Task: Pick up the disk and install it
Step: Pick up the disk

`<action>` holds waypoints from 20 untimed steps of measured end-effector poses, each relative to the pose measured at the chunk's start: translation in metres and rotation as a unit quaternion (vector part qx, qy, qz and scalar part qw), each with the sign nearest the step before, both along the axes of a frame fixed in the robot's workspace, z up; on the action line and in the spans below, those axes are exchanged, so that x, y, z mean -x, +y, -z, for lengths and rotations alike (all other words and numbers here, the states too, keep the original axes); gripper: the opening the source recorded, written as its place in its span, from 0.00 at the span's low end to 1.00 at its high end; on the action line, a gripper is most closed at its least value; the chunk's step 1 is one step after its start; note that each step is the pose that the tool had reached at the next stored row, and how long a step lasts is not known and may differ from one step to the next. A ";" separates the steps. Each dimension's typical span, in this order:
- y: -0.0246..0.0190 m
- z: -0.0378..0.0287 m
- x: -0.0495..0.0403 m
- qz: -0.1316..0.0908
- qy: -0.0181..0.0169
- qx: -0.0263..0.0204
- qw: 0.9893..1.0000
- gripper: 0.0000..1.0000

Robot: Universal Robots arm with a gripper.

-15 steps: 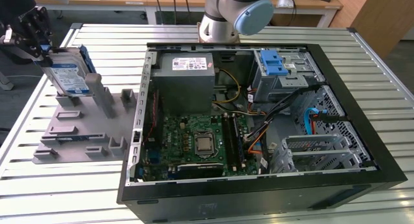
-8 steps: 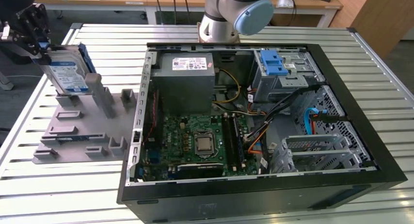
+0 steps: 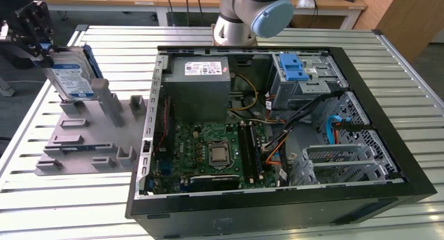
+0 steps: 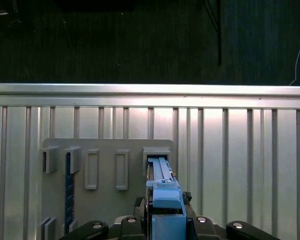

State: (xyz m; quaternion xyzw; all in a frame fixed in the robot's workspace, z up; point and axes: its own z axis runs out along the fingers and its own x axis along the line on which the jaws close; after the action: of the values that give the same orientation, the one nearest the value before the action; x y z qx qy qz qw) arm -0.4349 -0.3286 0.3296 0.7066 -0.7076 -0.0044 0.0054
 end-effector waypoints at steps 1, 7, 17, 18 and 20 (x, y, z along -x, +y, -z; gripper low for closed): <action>0.0000 -0.0006 0.0000 0.000 0.000 0.000 1.000 0.36; 0.0000 -0.0050 0.0000 0.000 0.000 0.000 1.000 0.36; 0.0000 -0.0127 0.0000 0.000 0.000 0.000 1.000 0.36; 0.0000 -0.0133 0.0000 0.000 0.000 0.000 1.000 0.36; 0.0000 -0.0148 0.0000 0.000 0.000 0.000 1.000 0.36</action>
State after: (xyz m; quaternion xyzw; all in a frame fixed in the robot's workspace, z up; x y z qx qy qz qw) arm -0.4349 -0.3286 0.3444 0.7066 -0.7076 -0.0044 0.0054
